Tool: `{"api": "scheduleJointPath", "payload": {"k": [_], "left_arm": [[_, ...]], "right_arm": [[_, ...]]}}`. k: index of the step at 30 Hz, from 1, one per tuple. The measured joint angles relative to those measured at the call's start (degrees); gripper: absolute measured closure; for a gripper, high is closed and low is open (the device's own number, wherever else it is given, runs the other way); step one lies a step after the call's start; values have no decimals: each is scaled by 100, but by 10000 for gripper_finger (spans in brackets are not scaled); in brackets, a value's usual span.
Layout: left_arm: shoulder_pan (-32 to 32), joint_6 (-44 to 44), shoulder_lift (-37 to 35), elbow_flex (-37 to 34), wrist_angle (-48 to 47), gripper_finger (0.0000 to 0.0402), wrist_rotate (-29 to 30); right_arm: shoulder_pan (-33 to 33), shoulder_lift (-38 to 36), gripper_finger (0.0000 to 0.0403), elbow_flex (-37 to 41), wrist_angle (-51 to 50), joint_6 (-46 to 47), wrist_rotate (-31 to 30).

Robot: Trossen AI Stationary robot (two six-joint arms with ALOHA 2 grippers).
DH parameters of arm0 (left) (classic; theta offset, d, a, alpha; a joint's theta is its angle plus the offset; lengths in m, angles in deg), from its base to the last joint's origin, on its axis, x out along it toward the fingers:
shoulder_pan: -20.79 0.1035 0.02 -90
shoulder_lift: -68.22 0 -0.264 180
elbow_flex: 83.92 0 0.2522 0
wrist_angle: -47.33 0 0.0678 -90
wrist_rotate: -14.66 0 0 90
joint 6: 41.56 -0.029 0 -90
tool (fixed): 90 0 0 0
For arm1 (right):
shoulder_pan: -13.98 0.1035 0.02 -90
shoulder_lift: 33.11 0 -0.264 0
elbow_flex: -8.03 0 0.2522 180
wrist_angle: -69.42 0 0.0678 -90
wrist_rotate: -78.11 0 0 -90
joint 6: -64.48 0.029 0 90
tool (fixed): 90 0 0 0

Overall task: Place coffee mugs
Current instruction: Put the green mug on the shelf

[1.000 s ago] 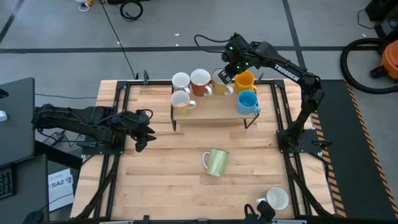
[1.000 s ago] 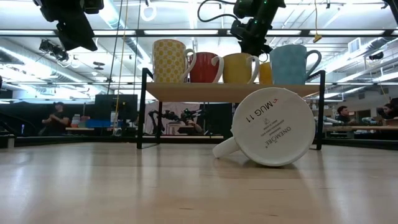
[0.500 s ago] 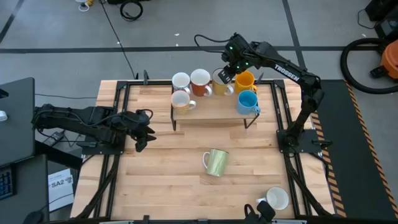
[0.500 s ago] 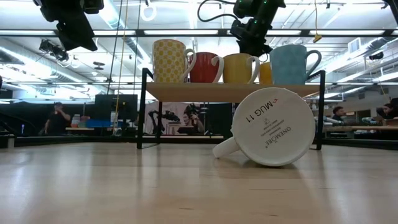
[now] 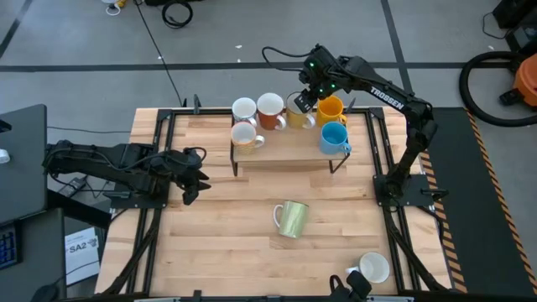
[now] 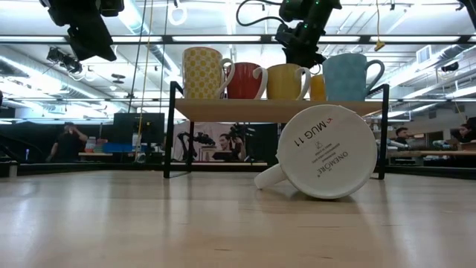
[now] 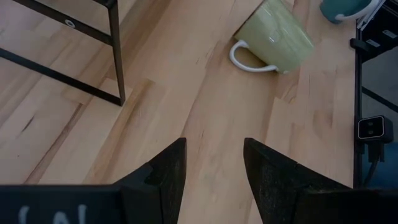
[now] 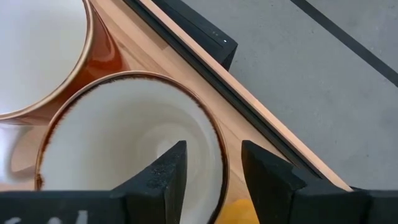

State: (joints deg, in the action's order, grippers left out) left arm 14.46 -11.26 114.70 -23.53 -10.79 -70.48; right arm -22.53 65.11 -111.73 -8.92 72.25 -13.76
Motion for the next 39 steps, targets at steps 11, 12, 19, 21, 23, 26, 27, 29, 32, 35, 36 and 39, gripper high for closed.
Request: {"api": "scheduleJointPath", "payload": {"k": [11,12,19,21,23,26,27,29,32,35,36,39], "left_arm": [[0,-2,0,0,0,235,0],[0,-2,0,0,0,235,0],[-2,0,0,0,-2,235,0],[-2,-2,-2,0,-2,235,0],[0,-2,-2,0,-2,235,0],[0,0,-2,0,-2,235,0],[-1,0,-2,0,-2,235,0],[-2,0,-2,0,-1,235,0],[-2,0,0,0,-2,235,0],[-2,0,-2,0,0,235,0],[-1,0,-2,0,-2,235,0],[-1,0,-1,0,-2,235,0]], "right_arm": [[-11,-3,245,0,199,15,0],[-11,-16,245,2,232,13,0],[-11,-256,245,2,361,-2,22],[-11,-383,245,2,361,-2,22],[-11,-547,245,2,365,0,22],[5,-805,245,2,365,0,18],[33,-897,245,2,365,0,11],[104,-1102,245,2,365,0,-1],[316,-1406,245,2,365,8,-2],[648,-1681,245,2,365,207,-2],[795,-1764,245,0,365,306,-2],[1311,-1946,245,0,363,462,-2]]}}
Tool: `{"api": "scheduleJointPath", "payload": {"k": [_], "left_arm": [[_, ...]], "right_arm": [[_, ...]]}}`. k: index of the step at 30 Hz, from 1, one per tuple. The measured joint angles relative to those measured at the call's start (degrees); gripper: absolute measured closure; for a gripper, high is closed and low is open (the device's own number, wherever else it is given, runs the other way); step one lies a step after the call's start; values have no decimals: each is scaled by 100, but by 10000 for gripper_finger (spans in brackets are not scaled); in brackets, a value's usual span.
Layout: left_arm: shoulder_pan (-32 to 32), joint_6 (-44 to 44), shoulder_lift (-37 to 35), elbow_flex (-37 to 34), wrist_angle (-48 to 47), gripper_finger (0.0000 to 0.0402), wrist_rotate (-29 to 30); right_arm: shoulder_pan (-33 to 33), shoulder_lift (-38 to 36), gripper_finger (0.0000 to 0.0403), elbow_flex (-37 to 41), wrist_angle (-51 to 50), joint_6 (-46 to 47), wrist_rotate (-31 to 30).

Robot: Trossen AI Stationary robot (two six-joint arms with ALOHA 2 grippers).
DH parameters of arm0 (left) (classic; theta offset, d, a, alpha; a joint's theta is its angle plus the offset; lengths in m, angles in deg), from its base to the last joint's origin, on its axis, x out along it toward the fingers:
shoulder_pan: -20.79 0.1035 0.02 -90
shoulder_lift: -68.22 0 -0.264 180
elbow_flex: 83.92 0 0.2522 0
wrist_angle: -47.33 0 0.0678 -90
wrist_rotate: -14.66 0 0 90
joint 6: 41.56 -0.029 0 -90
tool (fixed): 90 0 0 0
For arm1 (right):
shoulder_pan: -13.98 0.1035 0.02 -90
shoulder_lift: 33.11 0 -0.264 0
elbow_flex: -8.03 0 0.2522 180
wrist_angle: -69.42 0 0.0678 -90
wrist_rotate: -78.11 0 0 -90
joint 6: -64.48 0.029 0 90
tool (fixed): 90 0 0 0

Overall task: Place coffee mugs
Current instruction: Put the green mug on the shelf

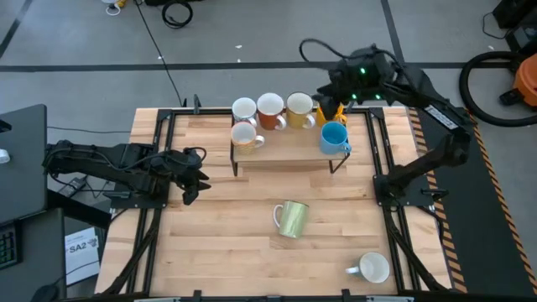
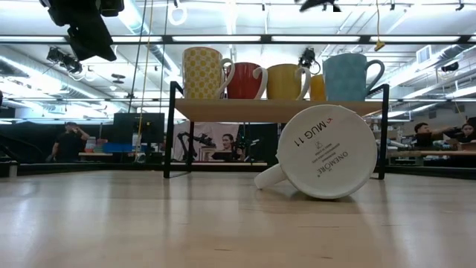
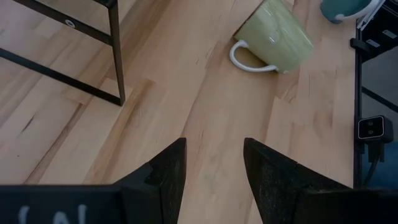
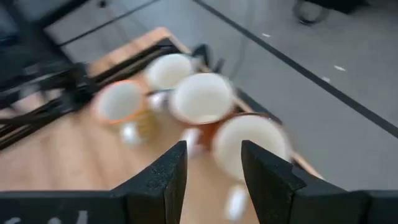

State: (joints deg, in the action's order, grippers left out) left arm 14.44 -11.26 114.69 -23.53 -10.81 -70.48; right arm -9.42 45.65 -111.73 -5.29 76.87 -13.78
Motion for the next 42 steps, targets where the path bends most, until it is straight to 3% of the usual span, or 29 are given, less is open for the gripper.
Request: {"api": "scheduleJointPath", "payload": {"k": [6,19,31,42], "left_arm": [[1,9,-1,0,2,235,0],[1,4,-1,0,30,235,0],[1,0,-1,0,113,235,0],[0,-9,1,0,485,235,0]], "right_arm": [[1297,-109,245,0,-11,385,-114],[3689,536,245,0,-452,1179,-1469],[4674,1571,245,0,-603,1660,-1460],[5039,2025,245,194,-914,1812,-1727]]}}
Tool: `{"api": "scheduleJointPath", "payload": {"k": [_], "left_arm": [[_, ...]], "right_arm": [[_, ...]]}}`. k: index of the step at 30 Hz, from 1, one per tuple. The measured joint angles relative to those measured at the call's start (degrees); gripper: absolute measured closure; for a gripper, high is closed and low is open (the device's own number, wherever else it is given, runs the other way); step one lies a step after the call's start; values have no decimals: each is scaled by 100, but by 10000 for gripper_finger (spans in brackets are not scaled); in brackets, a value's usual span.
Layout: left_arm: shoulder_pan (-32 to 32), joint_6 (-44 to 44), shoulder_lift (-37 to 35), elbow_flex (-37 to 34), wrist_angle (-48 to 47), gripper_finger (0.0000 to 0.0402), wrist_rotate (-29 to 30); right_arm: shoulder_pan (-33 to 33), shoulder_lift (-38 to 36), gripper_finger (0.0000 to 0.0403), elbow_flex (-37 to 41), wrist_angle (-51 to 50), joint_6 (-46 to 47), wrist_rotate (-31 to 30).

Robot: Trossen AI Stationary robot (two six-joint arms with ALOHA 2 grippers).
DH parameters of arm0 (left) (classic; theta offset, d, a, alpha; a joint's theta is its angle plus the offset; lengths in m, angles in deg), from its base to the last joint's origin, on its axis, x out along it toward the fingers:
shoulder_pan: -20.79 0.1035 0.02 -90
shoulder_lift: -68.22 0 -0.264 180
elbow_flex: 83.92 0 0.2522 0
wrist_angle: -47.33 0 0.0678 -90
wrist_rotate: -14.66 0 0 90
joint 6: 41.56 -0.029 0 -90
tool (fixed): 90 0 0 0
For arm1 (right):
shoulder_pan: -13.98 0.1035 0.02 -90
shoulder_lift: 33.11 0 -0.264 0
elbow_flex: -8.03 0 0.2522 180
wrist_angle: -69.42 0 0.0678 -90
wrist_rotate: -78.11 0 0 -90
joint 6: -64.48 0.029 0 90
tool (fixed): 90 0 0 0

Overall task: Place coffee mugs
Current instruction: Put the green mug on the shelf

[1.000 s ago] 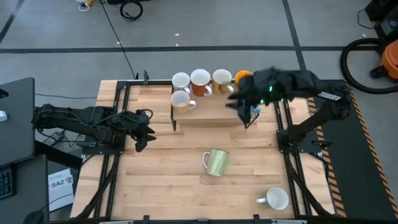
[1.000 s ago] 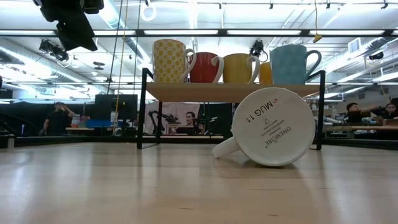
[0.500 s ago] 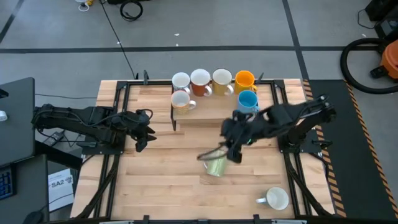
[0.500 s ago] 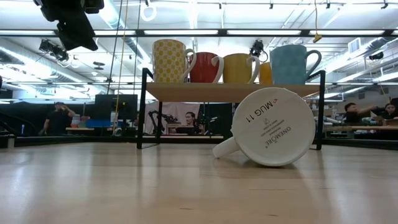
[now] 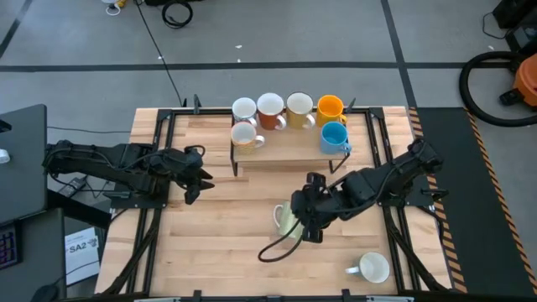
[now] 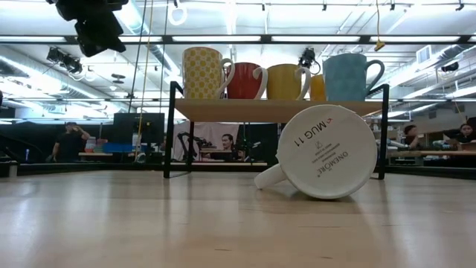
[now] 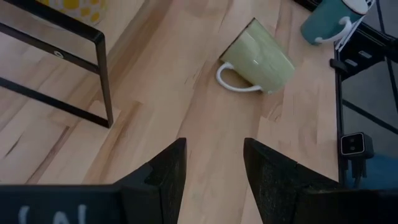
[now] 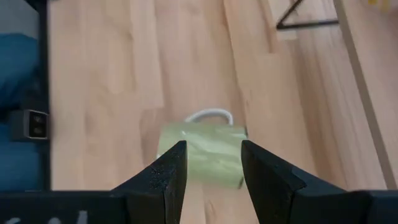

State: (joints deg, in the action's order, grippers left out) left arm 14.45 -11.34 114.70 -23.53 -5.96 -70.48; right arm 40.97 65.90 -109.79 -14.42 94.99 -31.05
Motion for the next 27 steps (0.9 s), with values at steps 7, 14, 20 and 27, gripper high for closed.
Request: {"api": "scheduleJointPath", "payload": {"k": [7,14,20,27], "left_arm": [[1,0,0,0,-2,235,0],[1,-136,0,0,-4,235,0],[1,-136,0,0,-6,235,0],[1,-138,0,0,-6,235,0]], "right_arm": [[45,-713,245,1477,167,1021,-177],[-35,-1593,245,3180,1582,1319,513],[-274,-2162,245,4414,2926,1235,811],[-656,-2426,245,5441,3937,972,823]]}}
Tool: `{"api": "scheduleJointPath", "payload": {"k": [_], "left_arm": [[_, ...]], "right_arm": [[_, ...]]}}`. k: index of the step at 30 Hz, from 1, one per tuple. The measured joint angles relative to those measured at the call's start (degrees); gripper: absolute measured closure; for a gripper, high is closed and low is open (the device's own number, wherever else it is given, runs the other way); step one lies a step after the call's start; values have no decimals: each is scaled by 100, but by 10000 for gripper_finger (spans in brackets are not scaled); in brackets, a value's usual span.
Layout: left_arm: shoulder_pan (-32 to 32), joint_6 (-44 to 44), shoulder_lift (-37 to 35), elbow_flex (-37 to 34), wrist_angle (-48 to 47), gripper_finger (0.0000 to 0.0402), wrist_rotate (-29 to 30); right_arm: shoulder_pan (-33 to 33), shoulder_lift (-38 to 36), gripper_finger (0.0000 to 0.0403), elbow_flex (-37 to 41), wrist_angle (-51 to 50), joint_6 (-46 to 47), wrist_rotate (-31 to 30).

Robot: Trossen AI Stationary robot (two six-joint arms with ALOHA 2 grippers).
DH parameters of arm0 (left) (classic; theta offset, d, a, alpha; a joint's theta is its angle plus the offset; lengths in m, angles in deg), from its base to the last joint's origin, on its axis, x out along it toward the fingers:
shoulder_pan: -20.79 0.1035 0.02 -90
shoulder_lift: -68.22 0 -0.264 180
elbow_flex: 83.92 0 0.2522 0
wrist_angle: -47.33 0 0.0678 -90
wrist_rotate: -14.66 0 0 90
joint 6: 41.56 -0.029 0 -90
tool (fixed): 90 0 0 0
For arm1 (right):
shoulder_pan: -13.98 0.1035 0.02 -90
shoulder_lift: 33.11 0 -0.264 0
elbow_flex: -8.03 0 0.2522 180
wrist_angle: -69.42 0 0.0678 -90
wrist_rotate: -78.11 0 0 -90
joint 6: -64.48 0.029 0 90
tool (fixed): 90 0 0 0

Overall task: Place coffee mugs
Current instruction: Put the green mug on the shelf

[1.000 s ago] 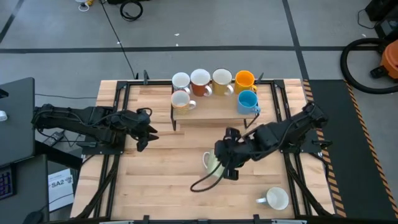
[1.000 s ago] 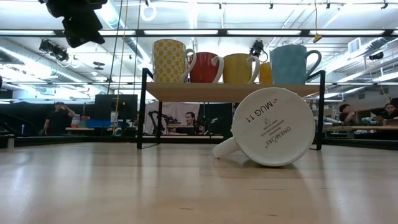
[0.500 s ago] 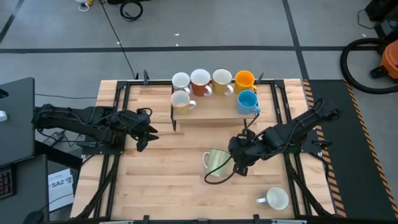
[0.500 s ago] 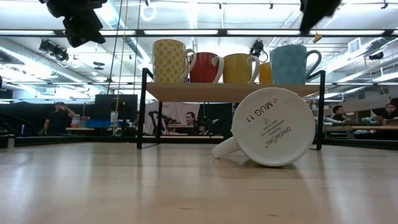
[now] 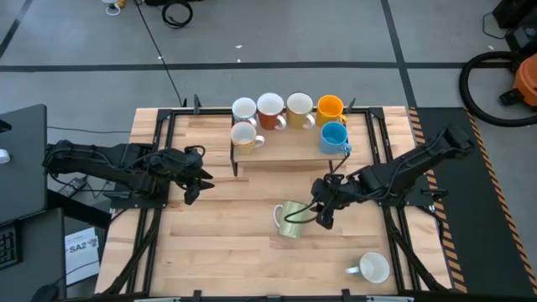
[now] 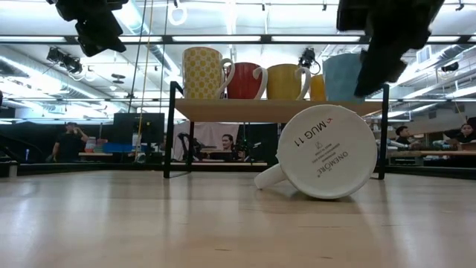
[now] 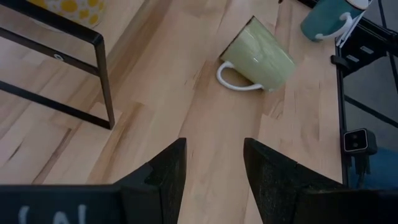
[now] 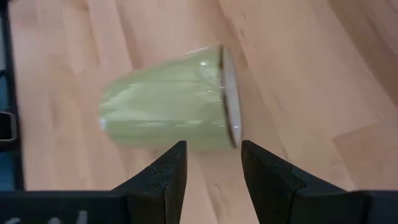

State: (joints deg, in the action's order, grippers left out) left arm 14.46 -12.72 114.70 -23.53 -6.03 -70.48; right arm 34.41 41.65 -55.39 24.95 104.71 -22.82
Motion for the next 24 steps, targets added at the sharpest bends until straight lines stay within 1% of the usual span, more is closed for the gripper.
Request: {"api": "scheduleJointPath", "payload": {"k": [4,10,16,18,24], "left_arm": [[-2,-2,0,0,0,235,0],[0,-2,0,0,0,235,0],[0,2,0,0,0,235,0],[-2,3,2,0,1,235,0],[0,9,0,0,2,235,0]], "right_arm": [[-259,-52,245,380,637,-272,75],[-655,-52,245,796,1521,-708,539],[-943,-52,245,1048,2062,-1045,961],[-1017,-52,245,1150,2281,-1078,1092],[-1141,72,245,1317,2533,-1086,1357]]}}
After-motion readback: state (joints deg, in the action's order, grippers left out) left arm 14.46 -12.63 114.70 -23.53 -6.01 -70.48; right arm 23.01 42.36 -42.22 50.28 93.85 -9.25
